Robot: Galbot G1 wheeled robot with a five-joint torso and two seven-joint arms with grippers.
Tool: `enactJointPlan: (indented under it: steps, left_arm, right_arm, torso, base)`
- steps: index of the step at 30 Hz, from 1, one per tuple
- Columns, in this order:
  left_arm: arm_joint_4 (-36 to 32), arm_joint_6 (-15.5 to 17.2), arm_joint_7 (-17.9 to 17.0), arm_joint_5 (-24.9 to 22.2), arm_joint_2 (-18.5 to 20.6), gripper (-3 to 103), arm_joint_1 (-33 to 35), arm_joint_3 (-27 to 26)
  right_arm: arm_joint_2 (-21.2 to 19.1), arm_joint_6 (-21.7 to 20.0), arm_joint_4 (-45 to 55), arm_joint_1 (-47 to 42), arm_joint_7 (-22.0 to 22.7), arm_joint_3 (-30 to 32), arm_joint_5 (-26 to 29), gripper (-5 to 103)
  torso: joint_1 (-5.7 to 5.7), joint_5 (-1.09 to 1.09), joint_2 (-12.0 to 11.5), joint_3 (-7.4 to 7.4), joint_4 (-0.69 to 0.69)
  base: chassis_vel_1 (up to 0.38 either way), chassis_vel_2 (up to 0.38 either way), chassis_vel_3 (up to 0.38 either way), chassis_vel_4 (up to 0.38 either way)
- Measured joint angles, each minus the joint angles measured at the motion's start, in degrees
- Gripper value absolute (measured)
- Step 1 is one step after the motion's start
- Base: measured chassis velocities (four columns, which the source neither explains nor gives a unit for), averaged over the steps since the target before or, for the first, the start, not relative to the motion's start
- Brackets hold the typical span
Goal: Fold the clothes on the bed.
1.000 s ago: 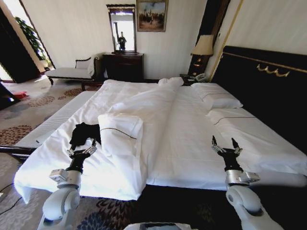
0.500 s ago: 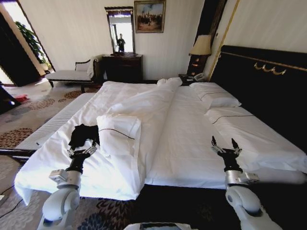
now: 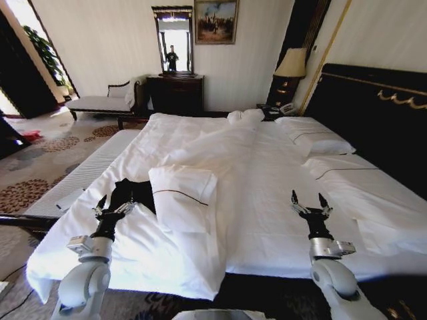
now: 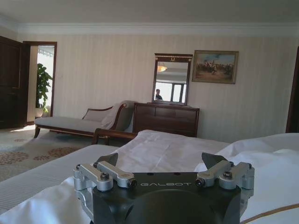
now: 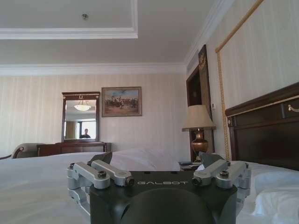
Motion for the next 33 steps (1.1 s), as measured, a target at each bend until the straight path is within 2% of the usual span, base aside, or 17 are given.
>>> enactJointPlan:
  steps: [4,6,15,21,33]
  left_arm:
    - [0.2,0.0,0.0,0.2,0.1,100,0.1,0.0]
    - [0.1,0.0,0.0,0.3,0.1,100,0.4,-0.3]
    - [-0.3,0.0,0.0,0.4,-0.2,100,1.1,-1.3]
    - [-0.7,0.0,0.0,0.9,-1.0,100,1.9,-1.5]
    - [-1.7,-0.4,0.0,1.2,-1.3,100,3.1,-2.1]
  right_arm:
    - [-0.1,0.5,-0.6,0.4,-0.8,-0.3,0.1,100]
    - [-0.3,0.8,-1.4,0.8,-1.9,-0.6,0.0,100]
    - [-0.5,1.1,-3.1,2.4,-3.4,-2.3,-0.1,100]
    - [-0.6,1.1,-3.8,3.1,-3.7,-3.4,-0.2,100]
    - [-0.7,1.8,-4.7,3.9,-3.8,-5.0,-0.3,100]
  torso:
    - [-0.05,0.06,0.0,-0.01,-0.02]
    - [-0.16,0.12,0.0,-0.05,-0.07]
    - [-0.10,0.03,0.0,-0.02,-0.02]
    - [-0.06,0.05,0.0,-0.02,-0.02]
    - [-0.17,0.06,0.1,-0.06,-0.04]
  base:
    - [0.016,0.047,-0.004,-0.042]
    - [-0.006,-0.049,-0.013,0.046]
    - [-0.003,-0.036,-0.008,0.033]
    - [0.000,0.000,0.000,0.000]
    - [0.172,-0.092,-0.173,0.088]
